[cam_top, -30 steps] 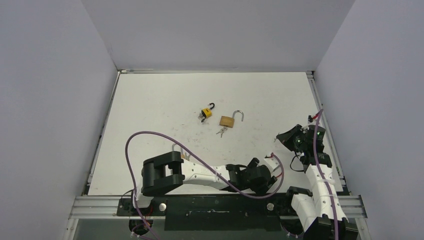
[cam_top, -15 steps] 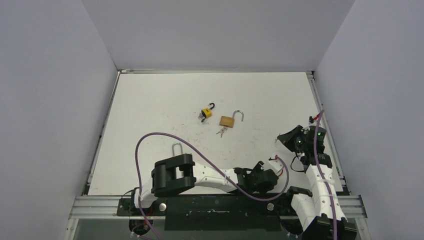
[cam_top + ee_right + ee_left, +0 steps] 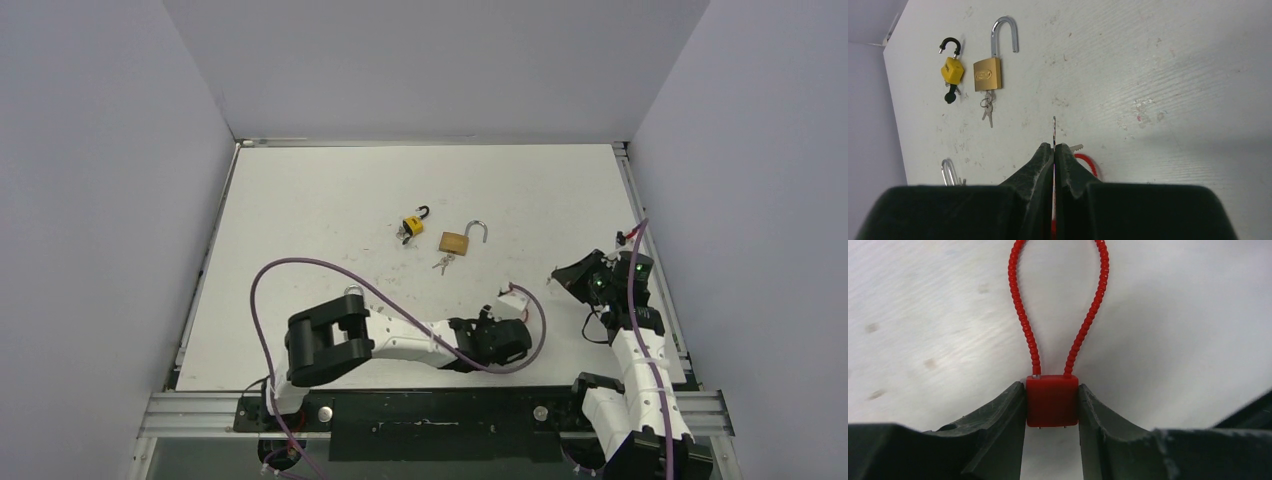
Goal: Unlock with the key
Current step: Pick up the lock from the center of the board.
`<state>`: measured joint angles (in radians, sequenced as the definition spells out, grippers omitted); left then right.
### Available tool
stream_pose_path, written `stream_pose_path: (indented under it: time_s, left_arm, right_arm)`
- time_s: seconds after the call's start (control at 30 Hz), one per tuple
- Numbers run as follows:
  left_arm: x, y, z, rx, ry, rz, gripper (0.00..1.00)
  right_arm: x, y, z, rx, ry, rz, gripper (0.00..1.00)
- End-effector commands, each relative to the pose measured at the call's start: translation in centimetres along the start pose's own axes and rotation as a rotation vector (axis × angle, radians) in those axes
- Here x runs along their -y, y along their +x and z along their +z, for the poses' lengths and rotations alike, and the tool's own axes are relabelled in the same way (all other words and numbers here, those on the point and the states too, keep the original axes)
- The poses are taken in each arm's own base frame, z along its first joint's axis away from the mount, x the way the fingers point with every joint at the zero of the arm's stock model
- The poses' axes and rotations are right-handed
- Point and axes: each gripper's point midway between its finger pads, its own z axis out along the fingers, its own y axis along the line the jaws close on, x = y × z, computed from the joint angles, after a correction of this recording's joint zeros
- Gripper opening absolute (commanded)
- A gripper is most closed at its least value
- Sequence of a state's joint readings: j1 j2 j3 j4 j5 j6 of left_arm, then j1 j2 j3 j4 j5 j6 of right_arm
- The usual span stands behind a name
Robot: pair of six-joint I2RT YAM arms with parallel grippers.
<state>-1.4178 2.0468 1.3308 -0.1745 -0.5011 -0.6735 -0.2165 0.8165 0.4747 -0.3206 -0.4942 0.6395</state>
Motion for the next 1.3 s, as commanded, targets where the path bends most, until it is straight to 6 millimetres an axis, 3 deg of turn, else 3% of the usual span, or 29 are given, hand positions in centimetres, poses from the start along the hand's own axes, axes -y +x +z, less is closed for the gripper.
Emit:
stream_pose_path:
  time_s: [0.0, 0.13, 0.17, 0.3, 0.43, 0.67, 0.83, 1.03, 1.27]
  left_arm:
    - [-8.5, 0.1, -2.5, -0.048, -0.206, -0.203, 0.06]
    - [-13.9, 0.7, -5.3, -0.049, -0.333, -0.325, 0.08]
    - [-15.1, 1.0, -5.9, -0.053, -0.361, -0.354, 0.12]
    - [-17.7, 2.2, -6.9, -0.078, -0.417, -0.425, 0.25]
    - [-18.9, 3.1, -7.2, -0.119, -0.441, -0.498, 0.34]
    - [-19.7, 4.3, -6.8, -0.184, -0.442, -0.583, 0.44]
    - [-19.9, 4.1, -6.7, -0.203, -0.453, -0.595, 0.63]
    - [-20.1, 5.0, -6.4, -0.264, -0.474, -0.572, 0.6]
    - [-19.2, 6.0, -6.4, -0.367, -0.434, -0.544, 0.3]
  right_arm:
    - [-2.4, -0.9, 0.0, 0.014, -0.12, -0.024, 0.0]
    - [-3.6, 0.4, 0.2, -0.03, -0.196, -0.029, 0.0]
    - [-3.9, 0.8, 0.3, -0.042, -0.211, -0.035, 0.0]
    - [-5.9, 3.6, 0.5, -0.096, -0.275, -0.089, 0.0]
    - [-7.8, 7.3, 0.7, -0.168, -0.323, -0.15, 0.0]
    - [-9.3, 12.7, 0.2, -0.268, -0.424, -0.172, 0.0]
    - [-9.9, 15.6, -1.1, -0.329, -0.479, -0.206, 0.0]
    - [-10.3, 17.7, -2.2, -0.375, -0.54, -0.21, 0.0]
    - [-10.1, 18.5, -2.1, -0.386, -0.541, -0.202, 0.0]
